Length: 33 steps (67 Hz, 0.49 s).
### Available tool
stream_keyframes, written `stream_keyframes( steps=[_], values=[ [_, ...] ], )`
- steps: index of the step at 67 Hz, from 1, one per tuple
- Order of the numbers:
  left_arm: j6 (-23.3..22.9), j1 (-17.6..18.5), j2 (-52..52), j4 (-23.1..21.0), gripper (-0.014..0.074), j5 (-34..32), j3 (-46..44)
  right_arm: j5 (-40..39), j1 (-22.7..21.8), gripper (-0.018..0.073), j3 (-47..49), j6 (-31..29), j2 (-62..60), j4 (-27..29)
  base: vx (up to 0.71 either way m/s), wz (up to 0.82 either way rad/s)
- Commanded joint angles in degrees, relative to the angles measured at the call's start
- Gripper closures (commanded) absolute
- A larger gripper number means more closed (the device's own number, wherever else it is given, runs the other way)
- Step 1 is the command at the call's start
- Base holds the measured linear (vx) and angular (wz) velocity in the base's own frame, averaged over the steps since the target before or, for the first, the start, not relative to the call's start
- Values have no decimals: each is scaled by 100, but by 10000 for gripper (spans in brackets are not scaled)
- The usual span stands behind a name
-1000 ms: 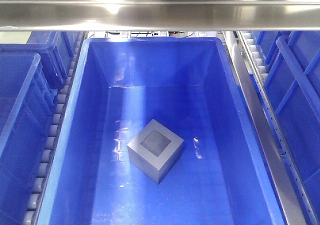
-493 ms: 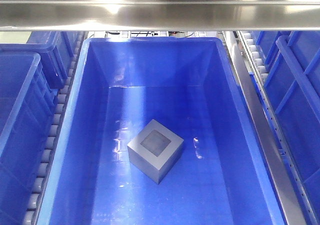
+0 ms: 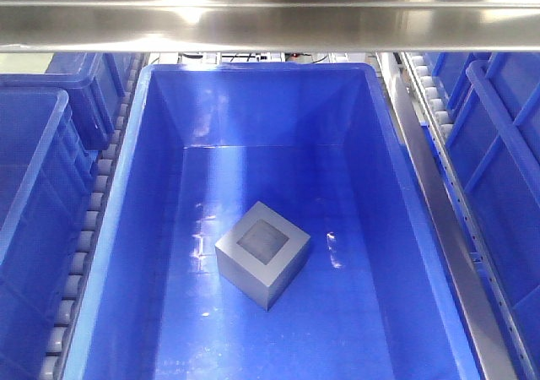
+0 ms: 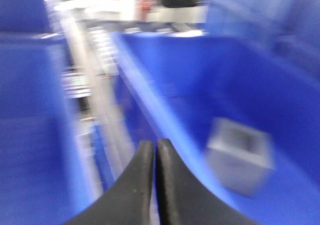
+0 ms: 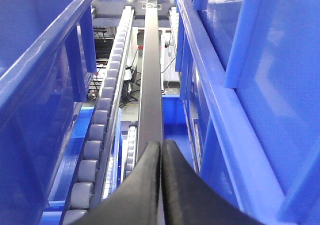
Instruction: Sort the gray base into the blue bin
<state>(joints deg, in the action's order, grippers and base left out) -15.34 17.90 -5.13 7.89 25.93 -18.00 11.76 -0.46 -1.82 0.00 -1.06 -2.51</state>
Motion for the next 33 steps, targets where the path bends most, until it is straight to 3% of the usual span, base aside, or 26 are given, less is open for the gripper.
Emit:
stream_keyframes(
  steps=[1, 13, 23, 33],
  values=[
    [38, -538, -111, -38, 605, -858, 143, -450, 12, 564, -29, -69, -43, -49, 0, 0],
    [504, -1530, -105, -62, 605, -2116, 1038, -468, 12, 564, -29, -69, -43, -49, 0, 0],
    [558, -1965, 303, -70, 605, -2795, 1899, -466, 12, 564, -29, -69, -43, -49, 0, 0],
    [651, -2119, 667, -64, 605, -2212, 1890, -466, 12, 564, -29, -69, -43, -49, 0, 0]
  ],
)
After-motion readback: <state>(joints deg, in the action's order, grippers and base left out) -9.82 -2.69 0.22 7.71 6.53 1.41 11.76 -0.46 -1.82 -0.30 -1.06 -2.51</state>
